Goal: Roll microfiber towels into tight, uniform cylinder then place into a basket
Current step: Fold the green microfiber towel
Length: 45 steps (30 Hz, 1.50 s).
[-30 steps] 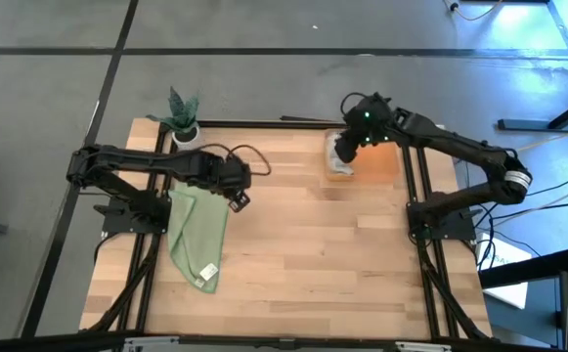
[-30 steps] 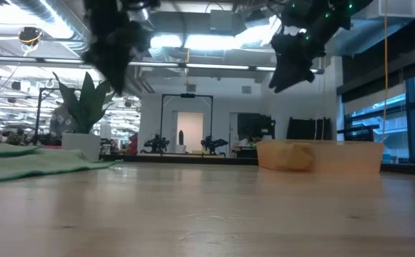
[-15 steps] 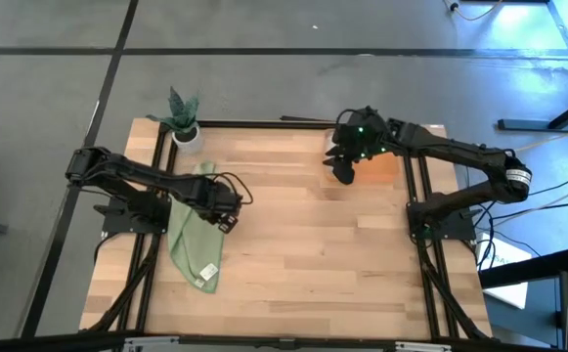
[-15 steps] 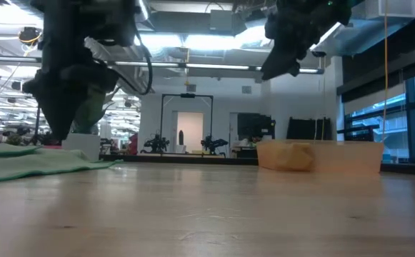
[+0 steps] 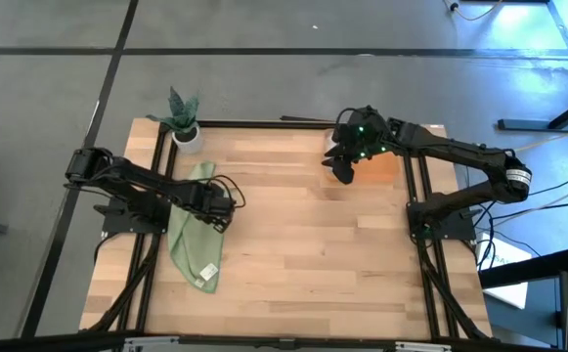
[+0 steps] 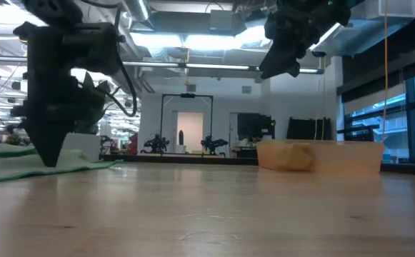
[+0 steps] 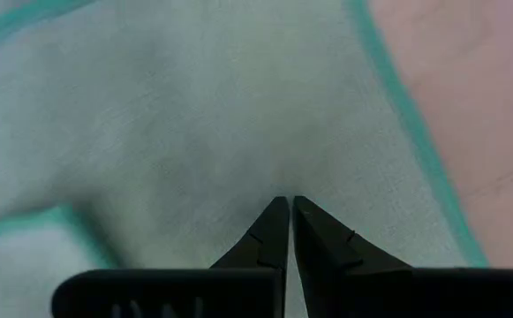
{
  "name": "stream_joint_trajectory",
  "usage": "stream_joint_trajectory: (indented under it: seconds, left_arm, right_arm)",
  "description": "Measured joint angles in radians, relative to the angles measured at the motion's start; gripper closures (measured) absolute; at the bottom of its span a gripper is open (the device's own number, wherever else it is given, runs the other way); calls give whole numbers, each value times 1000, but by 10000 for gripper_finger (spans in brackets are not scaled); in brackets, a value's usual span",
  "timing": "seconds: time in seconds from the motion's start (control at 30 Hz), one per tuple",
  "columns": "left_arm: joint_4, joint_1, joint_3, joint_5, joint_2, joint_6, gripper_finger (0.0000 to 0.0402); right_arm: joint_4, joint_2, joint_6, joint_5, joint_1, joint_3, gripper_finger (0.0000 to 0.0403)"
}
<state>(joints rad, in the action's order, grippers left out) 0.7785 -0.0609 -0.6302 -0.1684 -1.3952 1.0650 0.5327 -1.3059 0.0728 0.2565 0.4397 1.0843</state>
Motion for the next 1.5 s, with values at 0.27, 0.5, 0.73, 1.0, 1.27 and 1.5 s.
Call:
stream_joint_trajectory:
  seconds: [0.27,0.5,0.73,1.0,1.27,1.5]
  left_arm:
    - [-170,1,50,-67,4,-130,388]
    - [-306,13,55,-173,-19,-299,388]
    - [-457,55,52,-158,-66,-387,388]
    - [-325,58,-59,-126,6,-412,388]
    - [123,103,-200,-143,35,-114,388]
    - [148,160,-204,-127,34,-53,388]
  right_arm:
    - [0,0,49,0,0,0,244]
    - [-4,0,51,0,0,0,244]
    - [-23,0,50,-1,0,0,244]
    - [-24,0,50,-1,0,0,244]
    - [-27,0,49,-1,0,0,244]
    - [-28,0,49,-1,0,0,244]
